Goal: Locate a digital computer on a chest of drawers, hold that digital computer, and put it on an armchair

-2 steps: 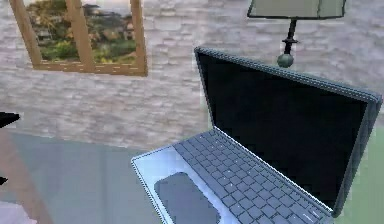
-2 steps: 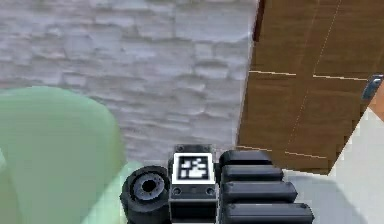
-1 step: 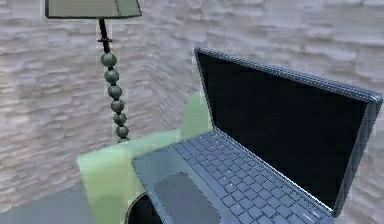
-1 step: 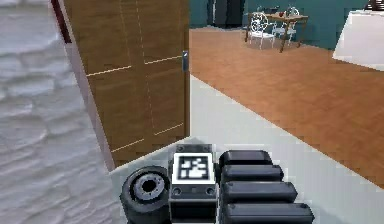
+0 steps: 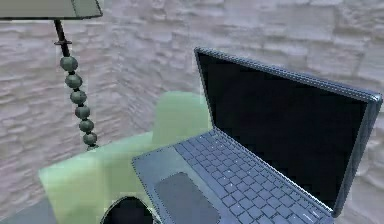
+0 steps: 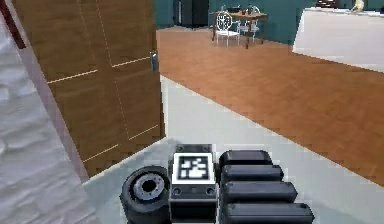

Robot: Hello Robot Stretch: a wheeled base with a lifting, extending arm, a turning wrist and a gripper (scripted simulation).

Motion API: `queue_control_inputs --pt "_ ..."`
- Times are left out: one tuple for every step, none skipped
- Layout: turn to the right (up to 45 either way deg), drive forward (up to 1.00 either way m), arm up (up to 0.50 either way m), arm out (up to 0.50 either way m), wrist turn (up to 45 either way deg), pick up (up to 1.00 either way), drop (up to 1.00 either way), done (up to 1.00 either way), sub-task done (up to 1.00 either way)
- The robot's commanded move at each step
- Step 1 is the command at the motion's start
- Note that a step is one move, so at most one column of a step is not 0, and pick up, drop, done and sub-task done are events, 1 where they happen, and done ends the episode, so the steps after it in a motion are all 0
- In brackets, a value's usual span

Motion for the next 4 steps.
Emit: queue_control_inputs --pt "-45.0 0.00 0.00 0.00 0.0 0.00 0.00 0.00 0.00" --pt "-9.0 0.00 0.00 0.00 0.0 0.00 0.00 0.00 0.00" --pt "0.0 0.00 0.00 0.20 0.0 0.00 0.00 0.00 0.00" --pt "0.0 0.00 0.00 0.00 39.0 0.00 0.00 0.00 0.00"
